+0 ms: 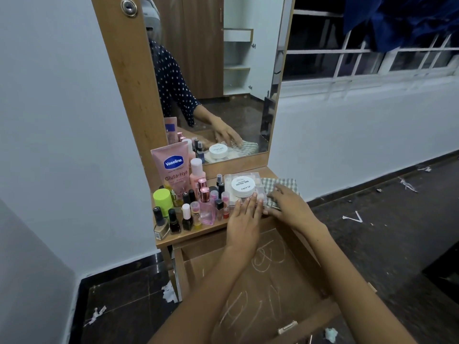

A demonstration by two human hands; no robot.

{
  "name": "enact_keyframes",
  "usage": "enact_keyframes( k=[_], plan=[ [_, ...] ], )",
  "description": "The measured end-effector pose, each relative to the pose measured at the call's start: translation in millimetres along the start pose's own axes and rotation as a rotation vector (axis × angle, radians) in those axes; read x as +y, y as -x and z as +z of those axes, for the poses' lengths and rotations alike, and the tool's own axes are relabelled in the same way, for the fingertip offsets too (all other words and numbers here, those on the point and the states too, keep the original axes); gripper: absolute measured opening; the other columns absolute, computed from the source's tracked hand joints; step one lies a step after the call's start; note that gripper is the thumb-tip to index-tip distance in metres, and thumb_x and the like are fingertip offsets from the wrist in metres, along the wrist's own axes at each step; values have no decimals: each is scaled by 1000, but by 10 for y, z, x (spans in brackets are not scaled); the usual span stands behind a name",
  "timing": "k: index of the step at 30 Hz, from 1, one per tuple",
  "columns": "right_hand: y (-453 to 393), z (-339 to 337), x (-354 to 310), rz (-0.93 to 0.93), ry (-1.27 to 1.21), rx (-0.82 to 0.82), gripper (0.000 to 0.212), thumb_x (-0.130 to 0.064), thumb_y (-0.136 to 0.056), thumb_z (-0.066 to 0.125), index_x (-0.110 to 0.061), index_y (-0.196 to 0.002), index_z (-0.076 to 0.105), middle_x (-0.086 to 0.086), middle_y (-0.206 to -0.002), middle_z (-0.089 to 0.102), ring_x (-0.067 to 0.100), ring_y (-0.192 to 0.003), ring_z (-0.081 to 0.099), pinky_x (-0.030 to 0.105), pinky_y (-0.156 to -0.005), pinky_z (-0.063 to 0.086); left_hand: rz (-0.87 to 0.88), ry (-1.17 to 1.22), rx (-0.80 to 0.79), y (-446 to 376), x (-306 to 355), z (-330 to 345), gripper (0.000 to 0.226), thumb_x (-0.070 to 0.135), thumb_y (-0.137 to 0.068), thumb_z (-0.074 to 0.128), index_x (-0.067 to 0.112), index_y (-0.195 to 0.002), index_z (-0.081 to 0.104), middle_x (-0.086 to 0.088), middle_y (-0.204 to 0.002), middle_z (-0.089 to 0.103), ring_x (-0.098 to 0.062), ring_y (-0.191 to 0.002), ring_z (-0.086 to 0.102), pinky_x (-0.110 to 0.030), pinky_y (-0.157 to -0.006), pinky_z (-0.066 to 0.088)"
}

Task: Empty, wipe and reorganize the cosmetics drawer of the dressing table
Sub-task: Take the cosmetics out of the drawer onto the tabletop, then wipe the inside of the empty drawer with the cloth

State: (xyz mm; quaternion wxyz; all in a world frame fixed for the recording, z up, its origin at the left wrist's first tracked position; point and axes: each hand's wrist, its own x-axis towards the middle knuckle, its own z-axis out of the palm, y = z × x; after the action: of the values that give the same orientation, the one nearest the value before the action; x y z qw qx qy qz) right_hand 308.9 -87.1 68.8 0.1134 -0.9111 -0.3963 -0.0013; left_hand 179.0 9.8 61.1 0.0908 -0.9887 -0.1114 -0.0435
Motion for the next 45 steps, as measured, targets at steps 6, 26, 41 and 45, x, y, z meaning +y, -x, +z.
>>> enact_keyframes(
  k=[6,26,41,45],
  plan=[
    [45,-2,-35,-30,72,-58,51,-28,-98,46,-22,-147,32,2,-155,29,25,-134,41,36,-104,37,-24,50,-10,-69,-7,11,64,18,-100,27,8,-149,-12,-9,-158,-10,-20,-146,-9,-38,-117,-10],
    [1111,-114,-242,110,-553,392,18,-20,-94,57,-11,-106,67,0,-85,71,10,-77,64,17,-61,44,27,245,199,725,-140,18,72,22,-67,76,10,-135,52,-6,-140,50,-16,-129,48,-40,-108,25],
    [1295,627,-1084,-108,45,-398,41,-28,-95,48,-23,-136,42,9,-135,51,27,-120,51,36,-92,41,-67,340,-201,1729,-827,463,66,44,-100,30,11,-152,7,-3,-160,-3,-12,-146,-5,-36,-116,-6],
    [1198,930,-1115,79,-85,-548,82,-51,-91,51,-20,-152,7,9,-160,-4,30,-147,-1,41,-118,9,-94,383,-219,1768,-847,514,70,47,-100,30,12,-152,-1,-4,-158,-13,-13,-146,-9,-36,-116,-5]
  ],
)
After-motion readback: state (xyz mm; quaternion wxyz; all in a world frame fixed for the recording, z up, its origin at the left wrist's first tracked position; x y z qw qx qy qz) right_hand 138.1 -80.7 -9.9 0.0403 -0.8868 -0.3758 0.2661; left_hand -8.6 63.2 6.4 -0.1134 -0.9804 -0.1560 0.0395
